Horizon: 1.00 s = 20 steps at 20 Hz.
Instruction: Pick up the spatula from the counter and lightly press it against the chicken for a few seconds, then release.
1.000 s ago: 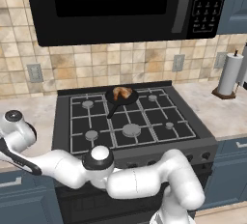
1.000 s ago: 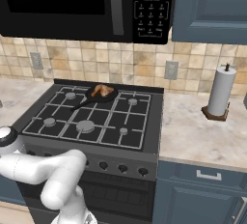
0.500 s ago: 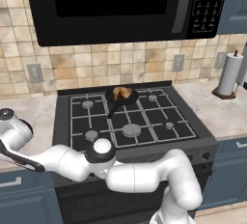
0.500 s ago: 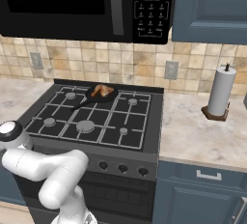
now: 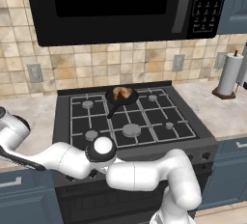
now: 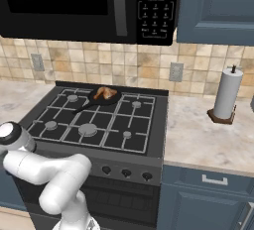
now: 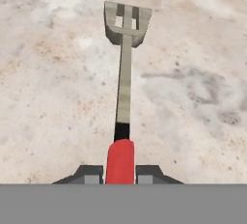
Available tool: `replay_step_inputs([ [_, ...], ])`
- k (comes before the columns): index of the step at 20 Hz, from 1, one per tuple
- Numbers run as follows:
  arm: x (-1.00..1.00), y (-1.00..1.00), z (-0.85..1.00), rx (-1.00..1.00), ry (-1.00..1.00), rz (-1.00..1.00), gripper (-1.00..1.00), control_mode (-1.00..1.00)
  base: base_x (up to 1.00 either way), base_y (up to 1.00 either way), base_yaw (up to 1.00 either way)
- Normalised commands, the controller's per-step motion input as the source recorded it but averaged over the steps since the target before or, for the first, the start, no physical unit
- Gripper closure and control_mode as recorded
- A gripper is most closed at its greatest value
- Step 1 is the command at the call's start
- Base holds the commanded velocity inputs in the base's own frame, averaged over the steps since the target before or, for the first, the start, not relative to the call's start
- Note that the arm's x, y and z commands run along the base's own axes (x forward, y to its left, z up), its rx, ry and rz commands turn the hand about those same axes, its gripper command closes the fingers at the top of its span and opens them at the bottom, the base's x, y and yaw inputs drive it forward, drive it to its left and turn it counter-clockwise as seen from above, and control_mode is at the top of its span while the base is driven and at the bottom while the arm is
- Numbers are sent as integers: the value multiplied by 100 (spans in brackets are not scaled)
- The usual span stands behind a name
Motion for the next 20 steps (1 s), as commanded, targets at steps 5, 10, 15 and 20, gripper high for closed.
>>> replay_step_inputs([
  [5, 31, -31, 8, 0, -11, -9, 100, -100, 0, 0, 0],
  [10, 10, -72, 9, 0, -11, -2, 100, -100, 0, 0, 0],
  [15, -11, -83, 28, 2, -5, 0, 100, -100, 0, 0, 0],
  [20, -37, -84, 14, 6, -4, 0, 100, -100, 0, 0, 0],
])
